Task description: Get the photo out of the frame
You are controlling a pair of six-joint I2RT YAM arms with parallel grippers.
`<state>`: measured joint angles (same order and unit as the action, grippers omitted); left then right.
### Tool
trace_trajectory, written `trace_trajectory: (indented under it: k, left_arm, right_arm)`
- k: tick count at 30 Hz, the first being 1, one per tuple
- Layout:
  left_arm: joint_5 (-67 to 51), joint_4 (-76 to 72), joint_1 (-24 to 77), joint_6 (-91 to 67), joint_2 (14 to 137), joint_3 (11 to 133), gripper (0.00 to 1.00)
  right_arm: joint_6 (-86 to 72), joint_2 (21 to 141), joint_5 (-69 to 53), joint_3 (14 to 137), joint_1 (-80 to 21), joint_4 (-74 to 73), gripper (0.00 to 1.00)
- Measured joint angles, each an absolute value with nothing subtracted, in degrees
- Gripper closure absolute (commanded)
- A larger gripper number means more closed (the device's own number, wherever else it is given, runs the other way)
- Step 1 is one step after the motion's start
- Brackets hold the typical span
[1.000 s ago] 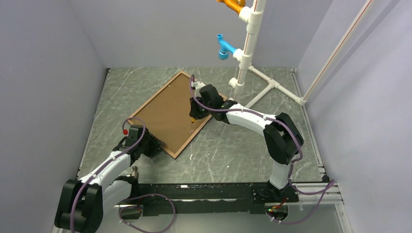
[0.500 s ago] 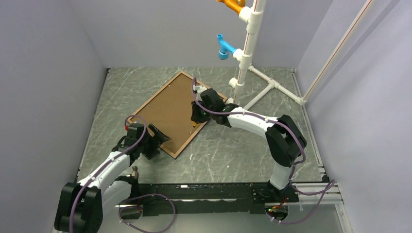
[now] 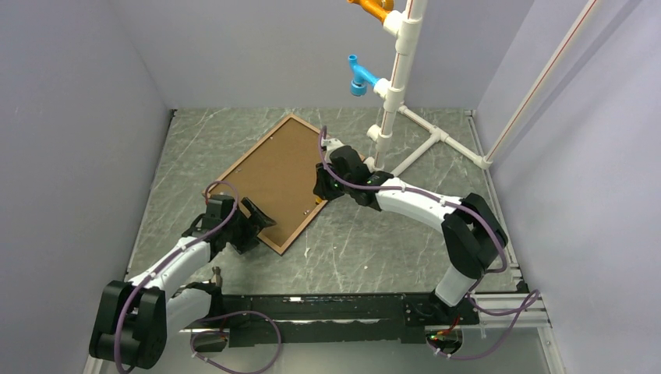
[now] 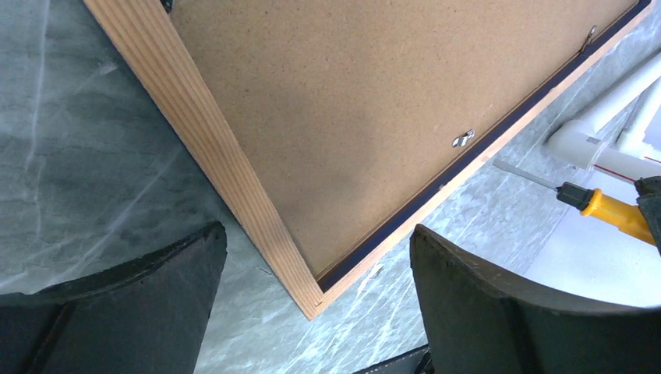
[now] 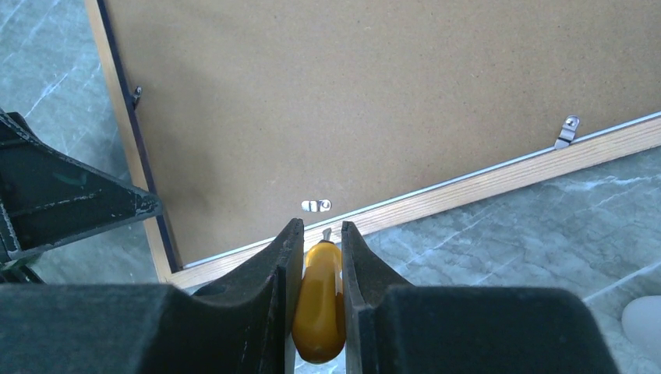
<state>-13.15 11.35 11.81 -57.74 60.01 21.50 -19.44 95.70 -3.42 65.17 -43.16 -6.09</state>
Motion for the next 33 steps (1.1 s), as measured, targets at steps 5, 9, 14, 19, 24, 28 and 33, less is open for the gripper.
trace_trajectory:
  k: [5, 9, 14, 19, 24, 28, 33]
  left_arm:
    - [-12.2, 11.5, 11.8, -58.4, 60.2, 21.3, 0.22]
    - [-11.7, 11.6, 11.8, -58.4, 60.3, 21.2, 0.26]
    - [-11.8, 11.1, 11.8, -58.4, 61.0, 21.1, 0.27]
    - [-12.2, 10.0, 11.8, -58.7, 61.1, 20.7, 0.27]
    - [-12.1, 9.5, 11.8, -59.2, 59.8, 19.9, 0.24]
    - [-12.2, 9.5, 11.8, -59.3, 58.2, 19.2, 0.17]
    - [-12.3, 11.0, 11.8, -59.2, 55.4, 18.5, 0.1]
  right_arm:
    - [-19.3, 96.7, -4.1, 65.5, -43.2, -6.1, 1.0]
    - [-19.0, 97.5, -4.0, 65.9, -43.3, -6.3, 1.0]
    - [-19.1, 98.7, -4.2, 66.7, -43.7, -5.9, 1.0]
    - [-19.1, 101.5, -4.7, 68.7, -44.8, -5.4, 1.0]
    - [-19.1, 102.1, -4.6, 68.9, -45.6, -4.6, 1.0]
    - [-19.0, 102.4, -4.4, 69.1, -45.8, -4.4, 1.0]
    - [-18.8, 103.3, -4.3, 70.4, -45.8, -4.5, 1.0]
